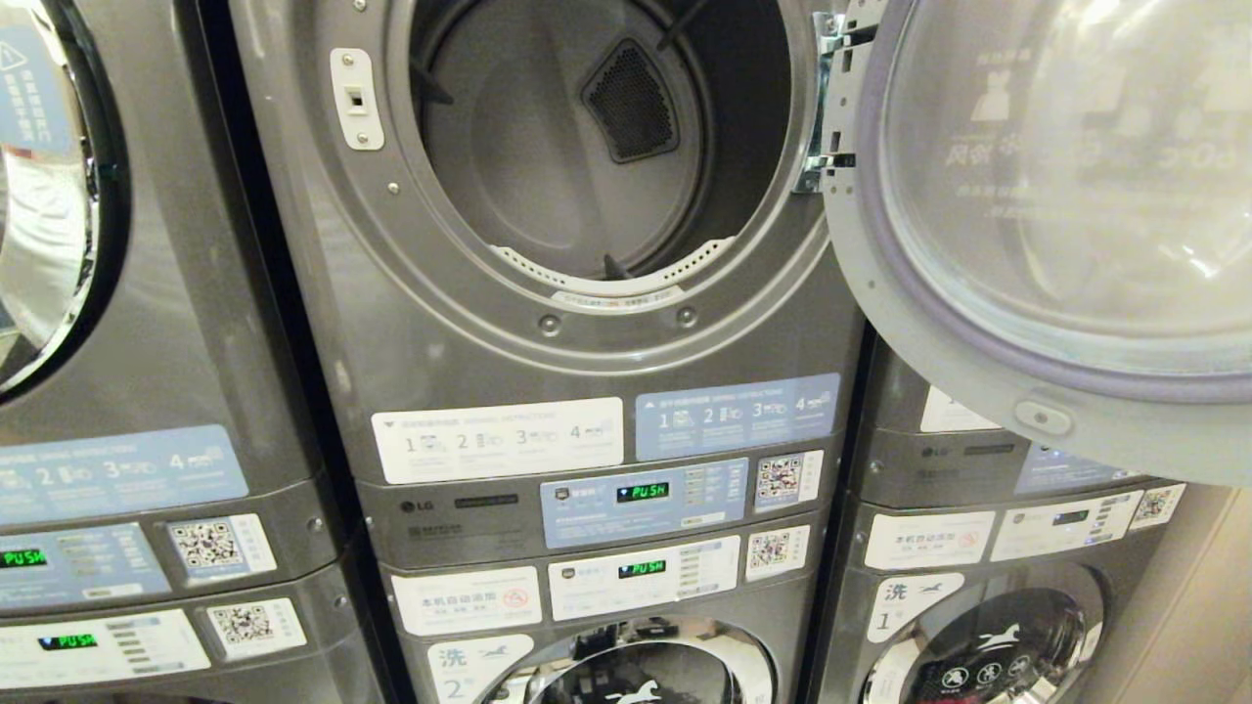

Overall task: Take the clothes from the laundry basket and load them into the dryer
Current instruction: Open the dryer

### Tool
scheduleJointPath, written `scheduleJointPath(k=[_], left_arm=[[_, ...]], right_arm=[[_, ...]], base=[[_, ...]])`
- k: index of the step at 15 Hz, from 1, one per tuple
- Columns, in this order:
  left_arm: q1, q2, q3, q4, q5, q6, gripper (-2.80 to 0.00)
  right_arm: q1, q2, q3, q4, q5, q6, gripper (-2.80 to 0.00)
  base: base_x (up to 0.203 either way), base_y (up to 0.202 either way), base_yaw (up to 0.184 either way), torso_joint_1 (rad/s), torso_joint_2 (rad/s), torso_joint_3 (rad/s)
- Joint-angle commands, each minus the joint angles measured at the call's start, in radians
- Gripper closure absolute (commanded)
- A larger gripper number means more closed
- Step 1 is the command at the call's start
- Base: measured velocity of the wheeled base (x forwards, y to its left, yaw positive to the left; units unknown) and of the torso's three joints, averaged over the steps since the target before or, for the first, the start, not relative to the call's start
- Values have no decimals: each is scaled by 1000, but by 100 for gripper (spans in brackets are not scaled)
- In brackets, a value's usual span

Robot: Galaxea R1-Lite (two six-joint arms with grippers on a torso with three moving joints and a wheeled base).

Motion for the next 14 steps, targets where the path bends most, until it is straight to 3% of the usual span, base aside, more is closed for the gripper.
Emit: scheduleJointPath(k=[1, 3, 5, 11, 14], left_arm=[[0, 0, 0, 0, 1, -5, 0], [0, 0, 0, 0, 1, -8, 0], [0, 0, 0, 0, 1, -8, 0], [0, 0, -1, 0, 1, -8, 0], [0, 0, -1, 0, 3, -10, 0]], right_arm=[[0, 71, -14, -1, -2, -2, 0], [0, 72, -12, -1, -19, -3, 0], [0, 77, -8, -3, -94, -3, 0], [0, 276, -17, -280, -252, -6, 0], [0, 327, -23, -305, -334, -8, 0]], base=[[0, 0, 0, 0, 0, 0], [0, 0, 0, 0, 0, 0], [0, 0, 0, 0, 0, 0], [0, 0, 0, 0, 0, 0], [0, 0, 0, 0, 0, 0]])
